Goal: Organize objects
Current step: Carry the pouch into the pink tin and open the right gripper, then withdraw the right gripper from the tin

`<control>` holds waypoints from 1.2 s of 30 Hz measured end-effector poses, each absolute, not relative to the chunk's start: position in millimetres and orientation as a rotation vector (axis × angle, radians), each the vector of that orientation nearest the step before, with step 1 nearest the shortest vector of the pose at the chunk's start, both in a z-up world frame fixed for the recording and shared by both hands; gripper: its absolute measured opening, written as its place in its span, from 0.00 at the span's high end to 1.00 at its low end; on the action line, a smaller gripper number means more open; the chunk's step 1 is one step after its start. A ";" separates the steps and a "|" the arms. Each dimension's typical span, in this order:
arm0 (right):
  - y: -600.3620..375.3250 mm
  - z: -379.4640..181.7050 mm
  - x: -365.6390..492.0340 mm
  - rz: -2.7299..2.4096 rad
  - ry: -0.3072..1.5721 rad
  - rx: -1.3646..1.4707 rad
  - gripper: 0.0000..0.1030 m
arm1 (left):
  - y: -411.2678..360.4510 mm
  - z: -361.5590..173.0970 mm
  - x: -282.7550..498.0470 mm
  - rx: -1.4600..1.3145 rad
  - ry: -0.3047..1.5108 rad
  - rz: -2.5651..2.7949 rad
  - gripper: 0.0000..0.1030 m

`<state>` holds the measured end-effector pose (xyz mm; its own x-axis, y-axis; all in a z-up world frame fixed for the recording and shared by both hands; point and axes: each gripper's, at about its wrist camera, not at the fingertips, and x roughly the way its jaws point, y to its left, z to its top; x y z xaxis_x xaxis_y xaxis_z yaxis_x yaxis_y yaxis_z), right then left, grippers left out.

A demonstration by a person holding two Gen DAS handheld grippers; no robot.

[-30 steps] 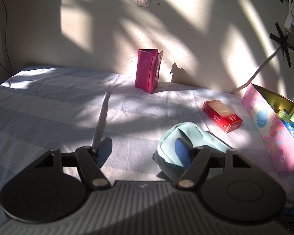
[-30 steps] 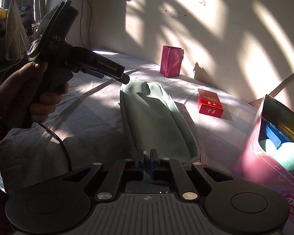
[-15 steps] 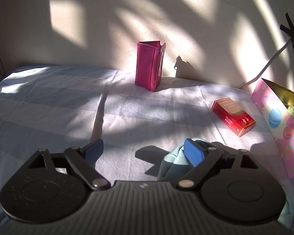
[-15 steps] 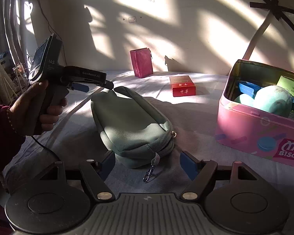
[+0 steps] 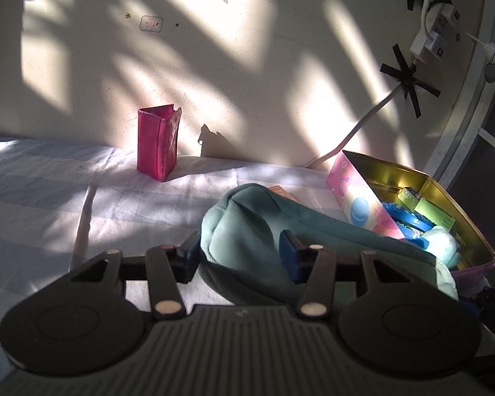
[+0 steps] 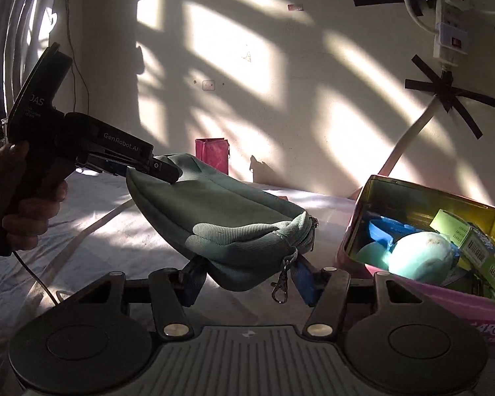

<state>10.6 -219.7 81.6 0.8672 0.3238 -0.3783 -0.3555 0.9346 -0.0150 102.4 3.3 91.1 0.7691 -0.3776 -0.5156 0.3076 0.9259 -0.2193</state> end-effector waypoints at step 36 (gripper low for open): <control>-336.9 92.2 33.9 0.009 0.238 0.131 0.48 | -154.3 94.0 122.1 0.175 0.489 -0.324 0.37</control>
<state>33.9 -336.9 92.2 0.9717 0.0248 -0.2349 0.0062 0.9914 0.1304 122.1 -154.3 94.0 0.8330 -0.2629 -0.4869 0.3460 0.9341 0.0876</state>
